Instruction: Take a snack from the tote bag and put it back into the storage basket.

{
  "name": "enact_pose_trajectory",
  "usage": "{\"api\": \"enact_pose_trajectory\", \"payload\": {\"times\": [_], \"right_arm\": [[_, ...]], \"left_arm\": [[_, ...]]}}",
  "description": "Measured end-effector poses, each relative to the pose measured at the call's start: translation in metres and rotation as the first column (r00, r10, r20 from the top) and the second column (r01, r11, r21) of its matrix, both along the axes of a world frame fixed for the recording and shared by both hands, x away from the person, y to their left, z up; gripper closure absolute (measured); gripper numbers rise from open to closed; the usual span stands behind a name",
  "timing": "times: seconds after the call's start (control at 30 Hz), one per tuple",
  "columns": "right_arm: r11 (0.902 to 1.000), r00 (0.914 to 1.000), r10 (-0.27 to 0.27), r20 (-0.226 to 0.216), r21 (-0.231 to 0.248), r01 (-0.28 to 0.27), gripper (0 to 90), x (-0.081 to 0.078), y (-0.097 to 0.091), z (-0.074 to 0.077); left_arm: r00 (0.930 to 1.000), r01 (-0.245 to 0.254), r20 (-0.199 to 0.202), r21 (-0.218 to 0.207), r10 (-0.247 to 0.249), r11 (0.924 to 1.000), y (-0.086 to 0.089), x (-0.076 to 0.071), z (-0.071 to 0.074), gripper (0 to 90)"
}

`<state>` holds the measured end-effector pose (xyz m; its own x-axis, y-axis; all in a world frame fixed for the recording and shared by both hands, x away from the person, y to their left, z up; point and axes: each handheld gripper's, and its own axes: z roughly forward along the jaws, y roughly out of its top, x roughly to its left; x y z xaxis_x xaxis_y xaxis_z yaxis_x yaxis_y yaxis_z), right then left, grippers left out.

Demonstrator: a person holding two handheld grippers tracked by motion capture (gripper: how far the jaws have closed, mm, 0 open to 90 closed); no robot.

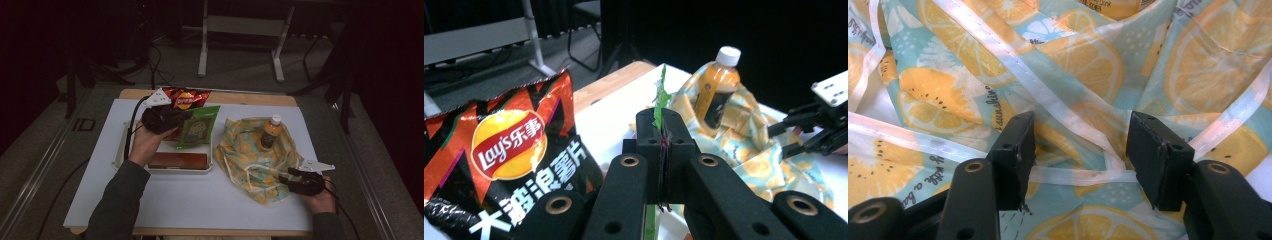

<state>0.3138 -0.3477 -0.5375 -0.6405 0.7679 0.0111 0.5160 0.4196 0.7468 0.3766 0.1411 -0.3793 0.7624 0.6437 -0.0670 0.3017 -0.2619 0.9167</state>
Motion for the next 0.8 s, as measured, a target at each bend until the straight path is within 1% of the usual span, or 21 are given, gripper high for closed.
{"api": "enact_pose_trajectory", "payload": {"times": [0.03,0.07,0.2,0.27,0.37,0.57,0.73,0.8], "right_arm": [[1.0000,1.0000,0.000,0.000,0.000,0.000,45.0,0.000,0.000,0.000],[1.0000,1.0000,-0.001,0.000,0.000,0.001,45.0,0.000,0.000,0.000],[1.0000,1.0000,-0.001,0.002,-0.001,0.001,45.0,0.000,0.000,0.000],[1.0000,1.0000,-0.002,0.001,-0.001,0.002,45.0,0.000,0.000,0.000],[1.0000,1.0000,-0.003,-0.001,0.000,0.003,45.0,0.000,0.000,0.000],[1.0000,1.0000,-0.002,-0.001,0.001,0.002,45.0,0.000,0.000,0.000],[1.0000,1.0000,-0.001,-0.002,0.001,0.001,45.0,0.000,0.000,0.000],[1.0000,1.0000,-0.001,-0.003,0.001,0.001,45.0,0.000,0.000,0.000]], "left_arm": [[1.0000,0.000,0.000,0.000,0.000,1.0000,0.000,0.000,0.000,88.2],[1.0000,0.000,-0.001,0.014,0.000,0.9999,-0.001,0.001,-0.002,88.2],[1.0000,0.001,-0.003,0.018,-0.001,0.9998,-0.002,0.003,-0.004,88.1],[1.0000,-0.002,-0.002,0.030,0.002,0.9996,-0.002,0.006,-0.006,88.1],[1.0000,-0.003,-0.009,0.028,0.003,0.9996,0.000,0.010,-0.009,88.1],[0.9997,-0.007,-0.023,0.049,0.009,0.9988,0.000,0.018,-0.016,87.9],[0.9989,-0.025,-0.039,0.059,0.027,0.9980,0.002,0.023,-0.025,87.3],[0.9979,-0.039,-0.049,0.072,0.043,0.9966,0.005,0.025,-0.030,87.1]]}}
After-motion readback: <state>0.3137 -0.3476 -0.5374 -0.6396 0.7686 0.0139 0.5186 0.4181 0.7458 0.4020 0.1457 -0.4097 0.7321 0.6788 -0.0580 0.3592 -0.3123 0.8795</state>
